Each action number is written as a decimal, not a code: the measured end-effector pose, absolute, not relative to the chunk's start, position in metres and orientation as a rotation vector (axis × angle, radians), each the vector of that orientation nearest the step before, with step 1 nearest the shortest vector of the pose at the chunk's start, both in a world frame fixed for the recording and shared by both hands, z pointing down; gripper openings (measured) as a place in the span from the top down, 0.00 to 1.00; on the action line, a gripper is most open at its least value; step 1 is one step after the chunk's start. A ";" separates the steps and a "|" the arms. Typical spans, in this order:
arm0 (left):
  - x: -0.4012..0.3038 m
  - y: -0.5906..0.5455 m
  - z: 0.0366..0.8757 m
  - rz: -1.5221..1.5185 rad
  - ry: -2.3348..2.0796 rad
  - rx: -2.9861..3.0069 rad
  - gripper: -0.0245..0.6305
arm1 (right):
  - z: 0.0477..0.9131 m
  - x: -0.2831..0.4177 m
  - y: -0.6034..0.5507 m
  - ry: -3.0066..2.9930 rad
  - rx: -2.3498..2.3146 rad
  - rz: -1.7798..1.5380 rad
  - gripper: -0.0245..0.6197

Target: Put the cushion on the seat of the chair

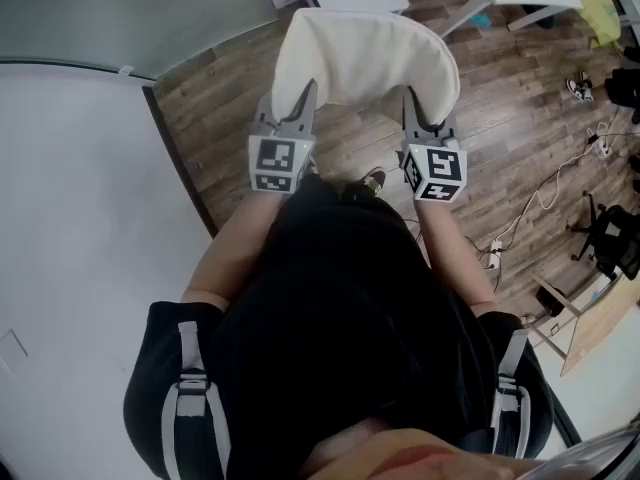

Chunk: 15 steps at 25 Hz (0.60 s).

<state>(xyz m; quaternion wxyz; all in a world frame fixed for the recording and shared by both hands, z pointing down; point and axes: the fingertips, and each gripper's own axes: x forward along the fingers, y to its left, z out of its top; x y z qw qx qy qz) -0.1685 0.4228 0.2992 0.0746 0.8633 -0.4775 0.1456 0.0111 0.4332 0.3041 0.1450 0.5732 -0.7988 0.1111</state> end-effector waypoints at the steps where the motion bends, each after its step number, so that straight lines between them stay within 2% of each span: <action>1: -0.167 0.424 0.299 0.435 -1.430 2.593 0.88 | 0.304 0.012 0.434 -2.302 1.655 0.320 0.89; 15: -0.127 0.435 0.290 0.433 -1.440 2.610 0.88 | 0.298 0.055 0.444 -2.337 1.654 0.320 0.89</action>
